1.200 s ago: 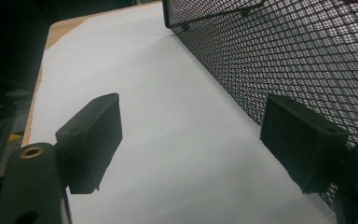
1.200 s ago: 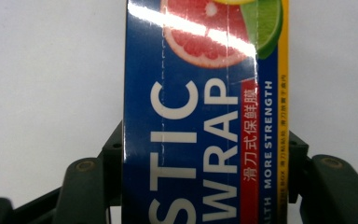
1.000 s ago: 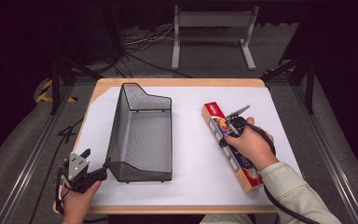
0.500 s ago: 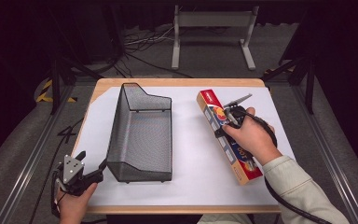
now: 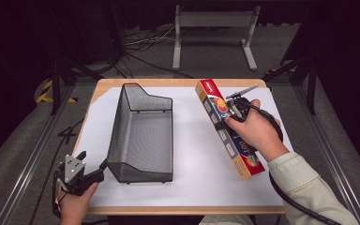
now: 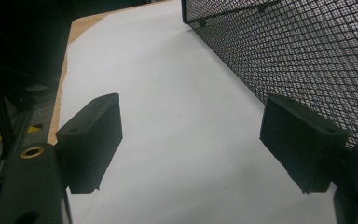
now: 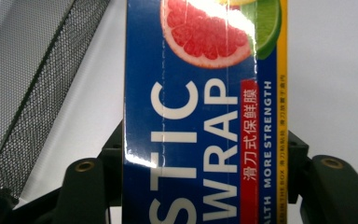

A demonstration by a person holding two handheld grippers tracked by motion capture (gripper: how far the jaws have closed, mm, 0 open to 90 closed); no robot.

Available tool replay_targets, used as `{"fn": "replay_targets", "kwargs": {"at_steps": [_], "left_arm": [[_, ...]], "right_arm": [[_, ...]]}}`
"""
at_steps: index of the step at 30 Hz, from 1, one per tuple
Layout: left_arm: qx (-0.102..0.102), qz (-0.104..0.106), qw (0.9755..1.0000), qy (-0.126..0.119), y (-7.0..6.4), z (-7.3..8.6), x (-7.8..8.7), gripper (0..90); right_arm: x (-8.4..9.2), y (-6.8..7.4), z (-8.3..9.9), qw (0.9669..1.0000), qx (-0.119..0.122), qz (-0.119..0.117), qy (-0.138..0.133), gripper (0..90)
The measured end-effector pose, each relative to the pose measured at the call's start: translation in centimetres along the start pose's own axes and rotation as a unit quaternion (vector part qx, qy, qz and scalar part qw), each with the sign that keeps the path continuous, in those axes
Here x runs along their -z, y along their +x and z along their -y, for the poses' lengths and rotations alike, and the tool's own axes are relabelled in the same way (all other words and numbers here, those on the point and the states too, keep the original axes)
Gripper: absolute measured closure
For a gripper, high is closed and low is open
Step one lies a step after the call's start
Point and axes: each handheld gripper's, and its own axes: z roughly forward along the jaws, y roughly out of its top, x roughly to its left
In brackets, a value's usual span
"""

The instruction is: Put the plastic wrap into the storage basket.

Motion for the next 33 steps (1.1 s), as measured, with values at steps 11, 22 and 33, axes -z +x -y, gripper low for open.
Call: {"fn": "replay_targets", "kwargs": {"at_steps": [11,22,33], "left_arm": [[-0.003,0.000,1.0000,0.000,0.0,0.0,-0.1,21.3],[-0.003,0.002,1.0000,-0.001,0.0,0.0,-0.1,20.9],[-0.002,0.002,1.0000,-0.002,0.0,0.0,-0.1,21.0]], "right_arm": [[1.1,1.7,-0.4,0.9994,0.013,-0.019,-0.027,40.2],[1.5,5.7,-1.4,0.9981,0.023,-0.052,-0.026,40.2],[1.3,8.5,-2.2,0.9961,0.039,-0.075,-0.025,40.1]]}}
